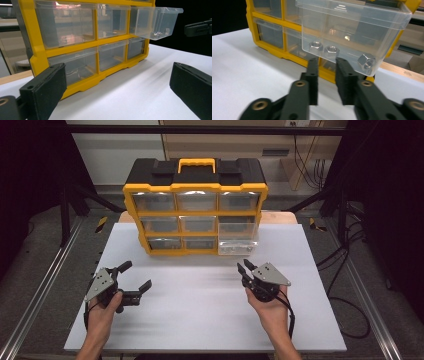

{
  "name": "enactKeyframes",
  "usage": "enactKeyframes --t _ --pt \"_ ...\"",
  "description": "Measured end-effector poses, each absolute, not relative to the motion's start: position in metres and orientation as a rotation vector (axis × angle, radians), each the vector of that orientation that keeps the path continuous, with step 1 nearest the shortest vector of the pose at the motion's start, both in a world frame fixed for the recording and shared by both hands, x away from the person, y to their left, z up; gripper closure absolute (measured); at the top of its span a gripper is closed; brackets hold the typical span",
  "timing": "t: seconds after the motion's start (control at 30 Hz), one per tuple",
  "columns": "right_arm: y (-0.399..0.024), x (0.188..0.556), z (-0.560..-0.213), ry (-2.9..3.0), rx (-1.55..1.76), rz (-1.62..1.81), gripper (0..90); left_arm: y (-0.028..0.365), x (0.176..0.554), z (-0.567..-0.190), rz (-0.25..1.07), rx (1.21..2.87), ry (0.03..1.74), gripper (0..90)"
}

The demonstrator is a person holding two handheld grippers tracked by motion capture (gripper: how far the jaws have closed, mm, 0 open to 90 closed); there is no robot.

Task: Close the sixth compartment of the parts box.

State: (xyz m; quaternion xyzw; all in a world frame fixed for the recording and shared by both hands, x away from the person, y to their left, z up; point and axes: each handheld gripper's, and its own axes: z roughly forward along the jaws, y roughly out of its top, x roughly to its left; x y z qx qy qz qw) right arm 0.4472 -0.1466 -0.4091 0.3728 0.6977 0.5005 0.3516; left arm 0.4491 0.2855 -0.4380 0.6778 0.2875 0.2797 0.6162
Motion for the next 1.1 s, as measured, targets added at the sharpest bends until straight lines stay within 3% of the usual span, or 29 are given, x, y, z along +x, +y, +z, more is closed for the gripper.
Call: enactKeyframes --t 0.17,0.6,1.1 --pt "-0.142 0.451 -0.41 1.805 0.961 1.296 89.8 0.285 0.449 -0.438 0.643 1.568 0.657 1.0" --pt "-0.143 0.477 -0.402 1.738 1.052 1.296 90.0 0.288 0.449 -0.438 0.646 1.563 0.659 1.1" --pt "-0.137 0.483 -0.389 1.735 1.034 1.281 90.0 0.291 0.449 -0.437 0.654 1.552 0.668 1.0"
